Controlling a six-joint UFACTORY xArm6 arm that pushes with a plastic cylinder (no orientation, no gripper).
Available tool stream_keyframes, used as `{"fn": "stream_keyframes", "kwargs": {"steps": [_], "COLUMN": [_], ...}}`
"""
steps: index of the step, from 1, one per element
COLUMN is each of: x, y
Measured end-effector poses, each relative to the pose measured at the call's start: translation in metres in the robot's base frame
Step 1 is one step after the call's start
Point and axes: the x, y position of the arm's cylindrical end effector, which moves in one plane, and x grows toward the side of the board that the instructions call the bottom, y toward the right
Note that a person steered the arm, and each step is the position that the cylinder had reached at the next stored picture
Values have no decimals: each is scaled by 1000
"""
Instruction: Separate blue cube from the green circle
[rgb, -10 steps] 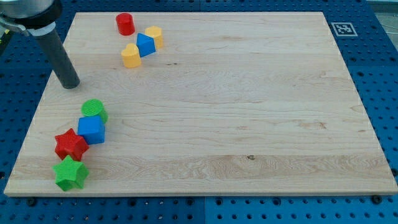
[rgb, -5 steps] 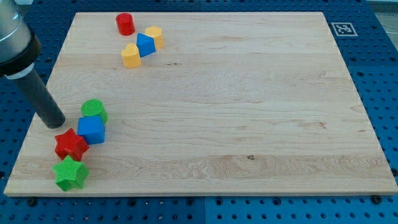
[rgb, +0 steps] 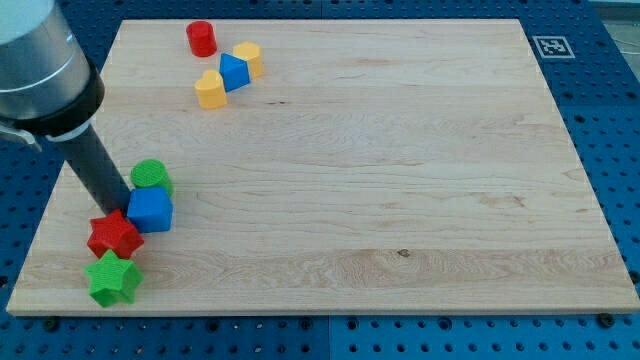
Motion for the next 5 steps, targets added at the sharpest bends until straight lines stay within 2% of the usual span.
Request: {"fn": "stream_keyframes", "kwargs": {"steps": [5], "x": [11], "y": [63]}}
